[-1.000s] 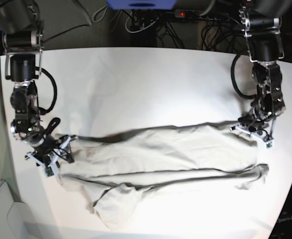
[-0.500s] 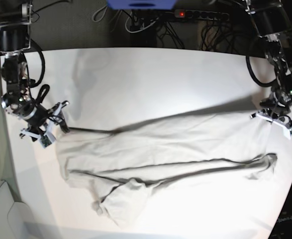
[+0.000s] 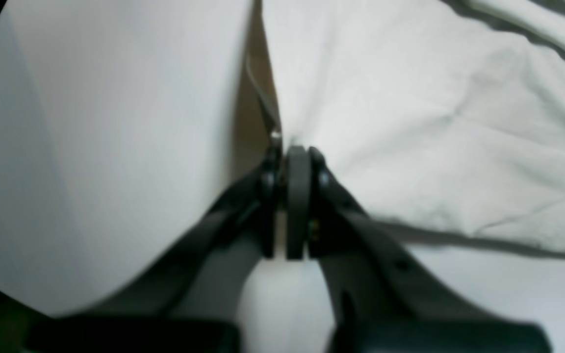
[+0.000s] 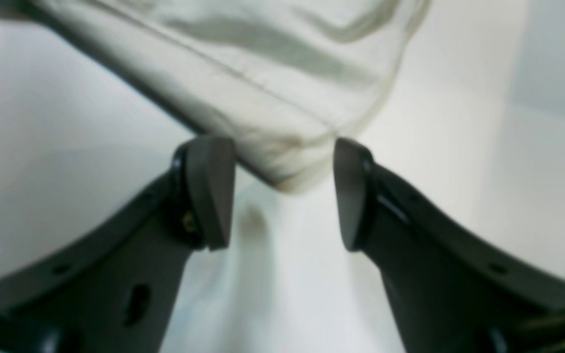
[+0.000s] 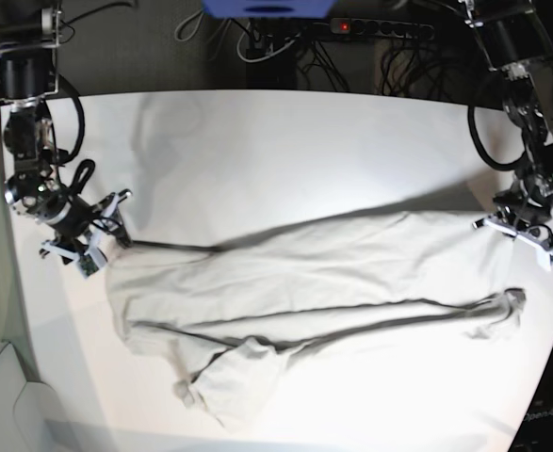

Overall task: Layout the t-shirt on the table in an organized manner, then fold the t-shirt properly
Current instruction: 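Grasp the folded edge of the t-shirt with both grippers, then lift the grasped edge with both grippers, unfolding the t-shirt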

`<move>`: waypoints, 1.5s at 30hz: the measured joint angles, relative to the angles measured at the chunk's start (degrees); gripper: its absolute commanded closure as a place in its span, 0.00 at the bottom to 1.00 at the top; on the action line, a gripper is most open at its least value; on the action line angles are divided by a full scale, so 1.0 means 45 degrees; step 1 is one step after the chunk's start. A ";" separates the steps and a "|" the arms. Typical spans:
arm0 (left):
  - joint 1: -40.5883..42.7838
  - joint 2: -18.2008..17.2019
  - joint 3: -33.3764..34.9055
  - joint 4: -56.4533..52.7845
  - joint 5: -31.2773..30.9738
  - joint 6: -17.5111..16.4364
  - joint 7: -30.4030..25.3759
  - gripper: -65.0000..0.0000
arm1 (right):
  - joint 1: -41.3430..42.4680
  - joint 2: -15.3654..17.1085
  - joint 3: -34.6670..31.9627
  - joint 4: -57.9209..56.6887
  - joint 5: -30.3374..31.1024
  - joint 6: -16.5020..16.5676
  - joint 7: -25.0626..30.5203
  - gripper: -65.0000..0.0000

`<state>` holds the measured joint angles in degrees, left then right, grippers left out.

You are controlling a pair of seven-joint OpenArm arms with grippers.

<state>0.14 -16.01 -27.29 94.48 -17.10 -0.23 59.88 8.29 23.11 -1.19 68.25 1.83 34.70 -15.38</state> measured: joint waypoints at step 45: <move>0.0355 0.0175 -0.1253 0.3706 -0.0160 0.0005 0.0748 1.00 | 0.0568 0.0010 0.0651 0.2249 -0.0044 0.0005 0.1088 1.00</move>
<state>1.74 -15.22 -32.93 111.15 -17.82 -0.21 63.24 10.85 23.16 1.74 78.37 1.63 34.72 -10.48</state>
